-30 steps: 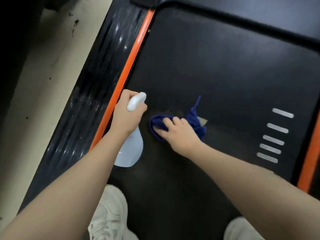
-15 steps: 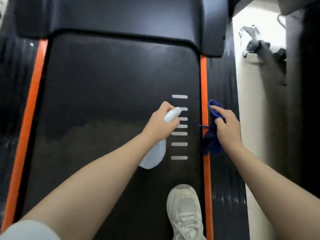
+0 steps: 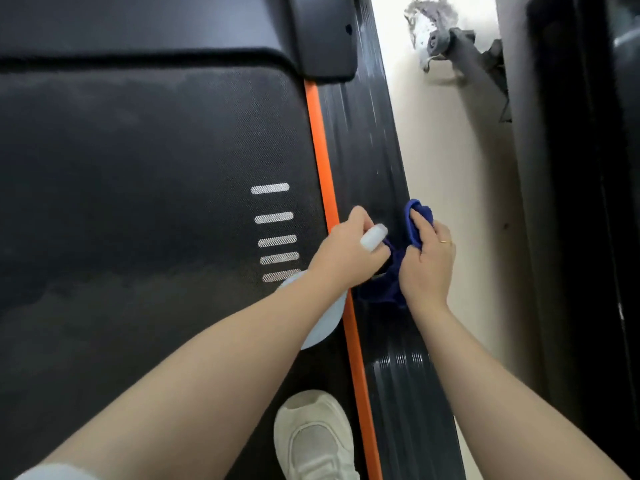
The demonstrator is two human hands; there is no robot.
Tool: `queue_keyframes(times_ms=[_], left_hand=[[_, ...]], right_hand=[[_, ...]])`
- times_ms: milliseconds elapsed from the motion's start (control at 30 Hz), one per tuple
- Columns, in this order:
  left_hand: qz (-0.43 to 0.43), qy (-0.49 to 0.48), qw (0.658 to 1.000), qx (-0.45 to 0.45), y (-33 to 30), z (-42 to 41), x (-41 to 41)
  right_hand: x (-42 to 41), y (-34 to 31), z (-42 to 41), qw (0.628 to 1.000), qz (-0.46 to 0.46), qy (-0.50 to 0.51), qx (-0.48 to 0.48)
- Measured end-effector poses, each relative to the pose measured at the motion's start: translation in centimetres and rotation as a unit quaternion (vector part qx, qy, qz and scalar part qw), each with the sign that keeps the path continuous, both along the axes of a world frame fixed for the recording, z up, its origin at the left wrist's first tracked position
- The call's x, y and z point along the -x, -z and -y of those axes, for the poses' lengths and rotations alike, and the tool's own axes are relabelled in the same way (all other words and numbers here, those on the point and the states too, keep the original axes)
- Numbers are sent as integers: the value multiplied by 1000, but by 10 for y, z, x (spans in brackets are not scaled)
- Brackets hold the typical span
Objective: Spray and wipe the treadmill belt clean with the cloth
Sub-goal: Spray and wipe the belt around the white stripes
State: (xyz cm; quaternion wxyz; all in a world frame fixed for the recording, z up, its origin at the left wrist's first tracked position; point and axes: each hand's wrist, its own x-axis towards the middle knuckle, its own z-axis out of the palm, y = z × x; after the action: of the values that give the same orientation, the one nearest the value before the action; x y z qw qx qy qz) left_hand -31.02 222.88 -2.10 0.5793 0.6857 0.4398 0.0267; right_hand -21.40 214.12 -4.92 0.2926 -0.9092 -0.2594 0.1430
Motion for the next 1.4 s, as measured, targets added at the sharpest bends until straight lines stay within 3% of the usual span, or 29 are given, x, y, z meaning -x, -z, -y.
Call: queue_keyframes(times_ms=[133,233,333,433,733,900,1000,1200,1400], left_hand=[[0,-17,999,-37,1,9,20],[2,-87,996,-30,1,-6,35],[-4,-108,993,-35,2,-27,35],[15,-154,987,-44,2,-54,29],[40,-202,976,-73,9,-104,17],[41,-234,970,-59,12,-107,17],[46,-232,970,-65,9,-104,20],[65,-216,972,-60,0,-97,26],[89,-144,985,-46,-15,-75,26]], right_hand=[[-6,2,13,1000,1,-18,-23],[7,10,21,987,70,-145,16],[9,25,9,931,182,-314,35],[-5,36,-20,871,258,-419,11],[-77,38,-172,806,292,-514,-39],[-91,37,-217,813,305,-495,-26],[-79,37,-194,813,282,-508,-41],[-30,27,-59,822,203,-532,13],[-8,29,18,778,217,-589,29]])
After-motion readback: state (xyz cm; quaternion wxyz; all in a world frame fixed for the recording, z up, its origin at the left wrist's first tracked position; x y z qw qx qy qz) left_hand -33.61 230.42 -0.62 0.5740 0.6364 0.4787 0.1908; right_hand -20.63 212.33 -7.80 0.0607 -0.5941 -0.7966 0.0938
